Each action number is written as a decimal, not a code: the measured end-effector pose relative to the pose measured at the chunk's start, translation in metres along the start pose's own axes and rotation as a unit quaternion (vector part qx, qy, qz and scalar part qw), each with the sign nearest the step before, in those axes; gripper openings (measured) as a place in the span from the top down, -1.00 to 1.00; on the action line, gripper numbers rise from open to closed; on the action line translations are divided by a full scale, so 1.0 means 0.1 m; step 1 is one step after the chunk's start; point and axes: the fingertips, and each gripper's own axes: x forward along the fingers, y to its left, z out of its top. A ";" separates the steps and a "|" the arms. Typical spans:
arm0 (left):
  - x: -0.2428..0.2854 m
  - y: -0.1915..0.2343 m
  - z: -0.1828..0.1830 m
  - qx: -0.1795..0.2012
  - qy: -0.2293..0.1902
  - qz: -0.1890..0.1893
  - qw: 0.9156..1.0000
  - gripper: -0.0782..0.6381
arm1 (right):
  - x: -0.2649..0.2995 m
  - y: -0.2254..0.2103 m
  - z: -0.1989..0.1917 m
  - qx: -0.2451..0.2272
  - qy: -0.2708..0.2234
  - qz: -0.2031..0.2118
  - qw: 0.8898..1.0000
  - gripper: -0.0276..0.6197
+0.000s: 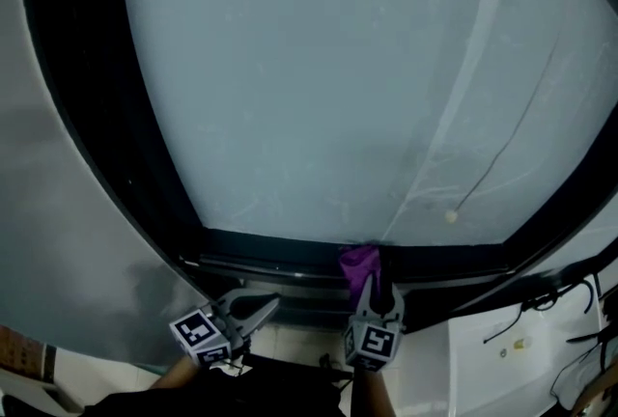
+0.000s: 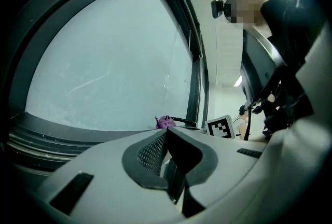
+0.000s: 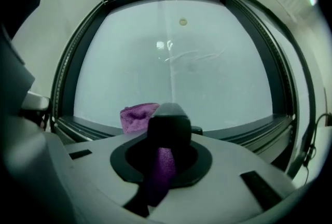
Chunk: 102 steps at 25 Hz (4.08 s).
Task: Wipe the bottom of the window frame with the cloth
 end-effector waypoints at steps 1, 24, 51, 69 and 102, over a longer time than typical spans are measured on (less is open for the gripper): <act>0.04 -0.01 0.00 -0.001 -0.002 -0.001 1.000 0.79 | 0.00 -0.02 0.00 -0.021 0.004 0.003 1.000 0.73; 0.70 -0.18 0.18 0.003 -0.058 0.044 0.997 0.79 | 0.25 -0.65 0.30 -0.194 0.042 0.094 0.976 0.73; 1.22 -0.47 0.21 0.010 -0.070 0.030 0.997 0.79 | 0.37 -1.25 0.09 -0.194 0.119 0.050 0.972 0.73; 1.91 -0.59 0.31 0.018 -0.064 -0.006 0.998 0.79 | 0.38 -1.66 0.08 -0.199 0.122 0.071 0.970 0.73; 2.20 -0.49 0.33 -0.004 -0.060 -0.091 0.994 0.79 | 0.11 -2.87 -0.01 -0.191 0.184 -0.115 0.958 0.73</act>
